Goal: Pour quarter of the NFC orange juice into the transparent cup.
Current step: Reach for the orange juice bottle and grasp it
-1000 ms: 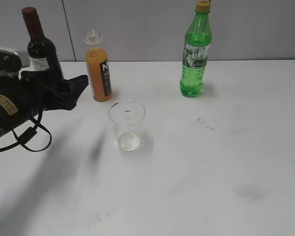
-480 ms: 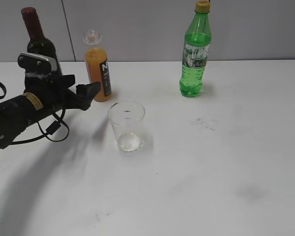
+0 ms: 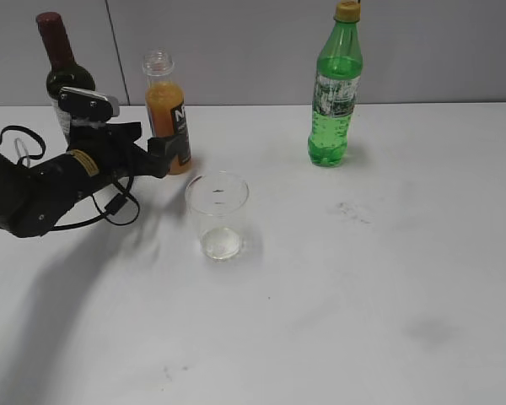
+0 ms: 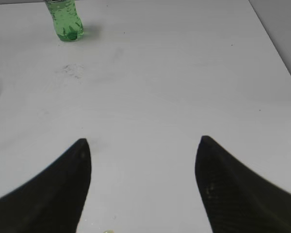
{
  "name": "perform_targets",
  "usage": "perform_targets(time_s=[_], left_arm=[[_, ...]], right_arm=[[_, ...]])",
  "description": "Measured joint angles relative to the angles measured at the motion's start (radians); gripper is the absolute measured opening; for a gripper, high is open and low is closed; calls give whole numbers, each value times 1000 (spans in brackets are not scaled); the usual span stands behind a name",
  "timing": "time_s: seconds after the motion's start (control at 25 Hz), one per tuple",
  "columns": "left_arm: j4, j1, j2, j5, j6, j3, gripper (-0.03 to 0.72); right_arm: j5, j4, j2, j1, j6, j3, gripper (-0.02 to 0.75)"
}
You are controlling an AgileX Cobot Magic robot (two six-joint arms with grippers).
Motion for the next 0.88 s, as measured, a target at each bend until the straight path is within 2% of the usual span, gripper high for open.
perform_targets(time_s=[0.48,0.68,0.88], left_arm=[[-2,-5,92,21,-6,-149,677],[2,-8,122,21,-11,-168,665],[59,-15,128,-15,-12,-168,600]], right_arm=[[0,0,0,0,0,0,518],[0,0,0,0,0,0,518],[0,0,0,0,0,0,518]])
